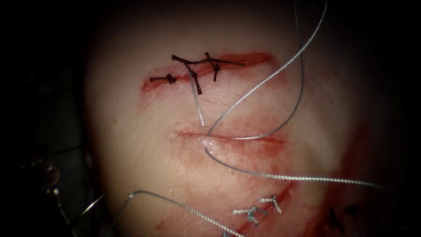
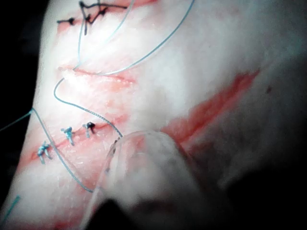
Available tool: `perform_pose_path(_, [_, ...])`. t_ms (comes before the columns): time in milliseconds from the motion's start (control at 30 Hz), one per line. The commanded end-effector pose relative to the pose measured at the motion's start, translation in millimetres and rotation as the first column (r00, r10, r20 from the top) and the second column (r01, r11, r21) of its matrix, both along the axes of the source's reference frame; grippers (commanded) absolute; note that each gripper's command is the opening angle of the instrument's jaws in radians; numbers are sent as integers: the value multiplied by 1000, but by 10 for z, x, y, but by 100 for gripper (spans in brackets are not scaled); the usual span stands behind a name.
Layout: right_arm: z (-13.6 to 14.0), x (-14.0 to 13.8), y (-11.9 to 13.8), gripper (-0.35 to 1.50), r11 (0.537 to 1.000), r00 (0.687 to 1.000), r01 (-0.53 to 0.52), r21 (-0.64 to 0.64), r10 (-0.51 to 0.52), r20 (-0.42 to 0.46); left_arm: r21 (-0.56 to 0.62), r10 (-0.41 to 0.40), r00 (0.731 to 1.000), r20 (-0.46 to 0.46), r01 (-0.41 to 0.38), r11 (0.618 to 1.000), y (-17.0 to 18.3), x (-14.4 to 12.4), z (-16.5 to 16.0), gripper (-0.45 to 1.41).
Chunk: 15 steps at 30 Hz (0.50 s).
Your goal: Wound Closure
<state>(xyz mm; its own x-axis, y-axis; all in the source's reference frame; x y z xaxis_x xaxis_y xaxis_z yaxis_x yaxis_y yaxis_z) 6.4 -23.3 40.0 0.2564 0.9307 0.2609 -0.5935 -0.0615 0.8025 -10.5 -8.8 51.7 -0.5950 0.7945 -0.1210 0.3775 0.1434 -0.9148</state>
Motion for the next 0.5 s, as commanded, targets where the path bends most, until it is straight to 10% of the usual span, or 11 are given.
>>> perform_pose_path(33, [-5,32,15,106,1000,1000,13,-20,-13,-15,1,-1,1000,0,1,1000,-3,-5,5,-45])
perform_pose_path(500, [-34,206,98,68,997,992,70,19,-67,-111,-2,-6,1000,-4,6,1000,-4,-8,7,-45])
